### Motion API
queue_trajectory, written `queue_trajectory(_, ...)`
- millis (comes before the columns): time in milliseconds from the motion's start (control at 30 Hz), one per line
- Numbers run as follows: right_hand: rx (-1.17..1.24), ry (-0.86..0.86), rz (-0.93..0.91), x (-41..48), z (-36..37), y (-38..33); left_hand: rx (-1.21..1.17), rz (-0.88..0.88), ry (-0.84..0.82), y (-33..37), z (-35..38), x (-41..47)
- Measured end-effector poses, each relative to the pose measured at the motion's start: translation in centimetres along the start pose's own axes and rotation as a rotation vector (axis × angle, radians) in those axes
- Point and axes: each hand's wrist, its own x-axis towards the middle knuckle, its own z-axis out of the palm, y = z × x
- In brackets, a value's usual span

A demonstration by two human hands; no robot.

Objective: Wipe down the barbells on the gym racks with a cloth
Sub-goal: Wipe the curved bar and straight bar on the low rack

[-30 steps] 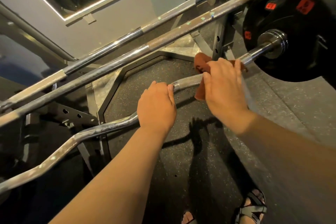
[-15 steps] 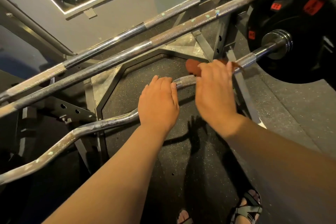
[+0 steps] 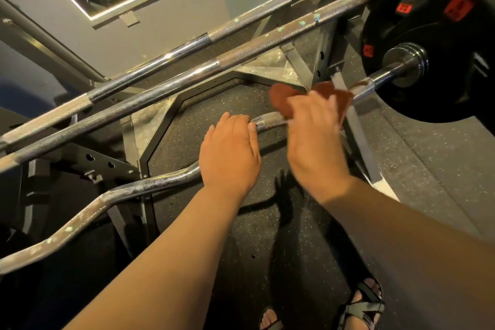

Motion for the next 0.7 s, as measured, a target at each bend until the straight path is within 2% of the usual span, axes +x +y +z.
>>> queue_trajectory(133,-0.011,-0.128,-0.264,0.0,1.1,-1.0,-0.024,0.005,-0.003,-0.2,-0.2,0.0)
queue_trajectory(200,-0.068,-0.153,-0.301,1.2,-0.5,0.6,-0.010,0.017,-0.006,-0.2,-0.2,0.0)
queue_trajectory(267,-0.142,-0.134,-0.209,2.1,-2.3,2.1,0.002,0.023,-0.002,-0.2,-0.2,0.1)
queue_trajectory(333,-0.234,-0.033,-0.069,2.7,-3.5,3.2,0.001,0.026,0.010,-0.2,-0.3,0.0)
queue_trajectory(433,-0.175,0.011,0.034,3.0,-2.9,2.1,0.007,0.015,0.010,-0.1,-0.2,-0.1)
queue_trajectory(567,-0.037,-0.039,-0.188,1.3,0.5,-1.0,0.016,0.025,-0.020,-0.2,-0.1,0.1)
queue_trajectory(700,-0.096,-0.151,-0.334,2.1,-0.9,2.0,0.005,0.031,0.002,-0.3,-0.1,0.1)
